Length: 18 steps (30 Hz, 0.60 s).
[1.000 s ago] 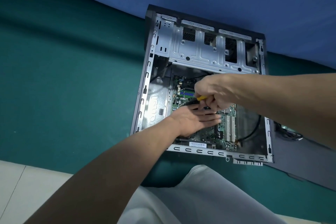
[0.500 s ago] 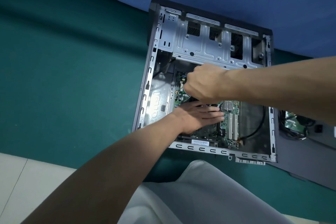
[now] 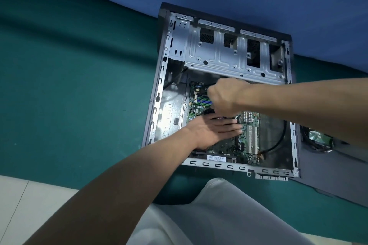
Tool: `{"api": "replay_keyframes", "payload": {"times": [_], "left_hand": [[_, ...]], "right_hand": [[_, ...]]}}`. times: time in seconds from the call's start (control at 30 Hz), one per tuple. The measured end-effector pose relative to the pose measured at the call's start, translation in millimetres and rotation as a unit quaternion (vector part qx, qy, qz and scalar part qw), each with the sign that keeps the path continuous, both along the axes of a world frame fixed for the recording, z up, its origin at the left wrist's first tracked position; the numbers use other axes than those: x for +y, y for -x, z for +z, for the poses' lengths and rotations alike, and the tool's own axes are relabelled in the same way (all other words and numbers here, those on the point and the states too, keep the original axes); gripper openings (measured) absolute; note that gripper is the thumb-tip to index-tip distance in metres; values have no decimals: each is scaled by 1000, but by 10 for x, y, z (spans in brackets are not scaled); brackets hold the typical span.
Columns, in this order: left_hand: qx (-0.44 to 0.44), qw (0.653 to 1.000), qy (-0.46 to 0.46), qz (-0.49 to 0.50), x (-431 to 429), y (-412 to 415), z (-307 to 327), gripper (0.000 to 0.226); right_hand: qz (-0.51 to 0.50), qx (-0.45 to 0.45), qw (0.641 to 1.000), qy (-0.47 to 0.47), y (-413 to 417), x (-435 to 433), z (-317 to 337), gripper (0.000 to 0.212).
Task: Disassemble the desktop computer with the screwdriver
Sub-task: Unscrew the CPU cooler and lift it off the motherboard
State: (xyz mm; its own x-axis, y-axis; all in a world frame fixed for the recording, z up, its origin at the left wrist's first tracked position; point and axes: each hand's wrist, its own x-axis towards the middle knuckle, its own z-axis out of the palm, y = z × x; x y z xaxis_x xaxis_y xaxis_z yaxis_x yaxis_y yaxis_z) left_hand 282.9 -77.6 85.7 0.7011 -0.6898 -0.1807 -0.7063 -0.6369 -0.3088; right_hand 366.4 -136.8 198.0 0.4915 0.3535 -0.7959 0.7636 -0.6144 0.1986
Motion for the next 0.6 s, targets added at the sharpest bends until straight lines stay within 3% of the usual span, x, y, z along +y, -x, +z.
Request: {"api": "replay_keyframes", "payload": {"times": [0.03,0.1,0.17,0.23,0.3,0.33,0.37,0.4,0.43,0.47,0.5,0.6], "left_hand": [[124,990,45,-47,-45,-23,-71,64],[184,975,57,-108,-60,-53,-63,67],[183,975,91,-93,-54,-84,-66,66],[192,971,114,-82,-84,-41,-124,66],[198,971,100,-89,-68,-58,-116,65],[200,971,98,-89,-55,-65,-87,64],[205,969,105,-89,-57,-64,-88,63],[214,965,121,-87,-68,-65,-117,62],[218,963,130,-87,-68,-60,-124,62],[221,962,133,-85,-60,-61,-118,62],[223,962,138,-78,-42,-56,-105,62],[225,961,146,-62,-53,-40,-129,66]], "right_hand": [[121,-37,992,0,16,0,53,29],[337,-83,938,4,47,-29,48,32],[346,-73,935,-30,63,-10,76,32],[183,-52,978,-89,43,2,54,31],[-91,-23,983,-158,42,20,28,35],[-228,-14,957,-179,5,17,2,35],[-393,5,900,-191,-32,22,-12,31],[-541,25,819,-189,-58,29,-14,29],[-628,39,759,-168,-71,25,-28,26],[-657,54,737,-146,-72,21,-27,25],[-644,70,753,-120,-69,8,-7,25],[-411,46,902,-122,-52,2,-31,24]]}}
